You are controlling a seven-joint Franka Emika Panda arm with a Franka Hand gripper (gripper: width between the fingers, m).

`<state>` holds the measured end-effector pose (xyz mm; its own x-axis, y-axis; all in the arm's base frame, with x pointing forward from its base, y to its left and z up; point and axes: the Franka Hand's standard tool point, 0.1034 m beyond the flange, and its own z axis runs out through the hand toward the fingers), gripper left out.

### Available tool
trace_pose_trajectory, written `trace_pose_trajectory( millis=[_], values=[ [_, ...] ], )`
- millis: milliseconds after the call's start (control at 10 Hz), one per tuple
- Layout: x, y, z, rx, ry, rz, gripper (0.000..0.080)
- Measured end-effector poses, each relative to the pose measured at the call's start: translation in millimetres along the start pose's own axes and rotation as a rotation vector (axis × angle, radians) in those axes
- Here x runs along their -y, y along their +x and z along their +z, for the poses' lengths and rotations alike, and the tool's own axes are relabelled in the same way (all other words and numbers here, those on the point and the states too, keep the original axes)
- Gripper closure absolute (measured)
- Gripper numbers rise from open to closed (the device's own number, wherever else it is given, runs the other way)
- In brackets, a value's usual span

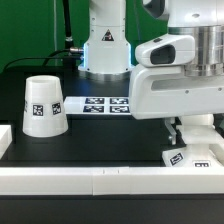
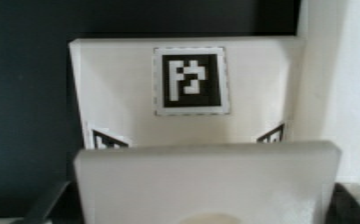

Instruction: Assemble lamp

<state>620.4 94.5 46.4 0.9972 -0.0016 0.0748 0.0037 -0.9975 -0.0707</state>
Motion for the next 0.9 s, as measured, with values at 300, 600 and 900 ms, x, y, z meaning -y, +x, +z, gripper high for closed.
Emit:
trace_pose_trajectory(
  millis=[300, 600, 900],
  values=[
    [0.1, -0.1, 0.4, 0.000, 0.000, -0.002, 0.0123],
    [-6.2, -14.9, -7.2, -0.007, -0.003, -0.034, 0.0101],
    [-15.2, -61.7, -23.6, 0.023, -0.015, -0.060, 0.0100]
  ],
)
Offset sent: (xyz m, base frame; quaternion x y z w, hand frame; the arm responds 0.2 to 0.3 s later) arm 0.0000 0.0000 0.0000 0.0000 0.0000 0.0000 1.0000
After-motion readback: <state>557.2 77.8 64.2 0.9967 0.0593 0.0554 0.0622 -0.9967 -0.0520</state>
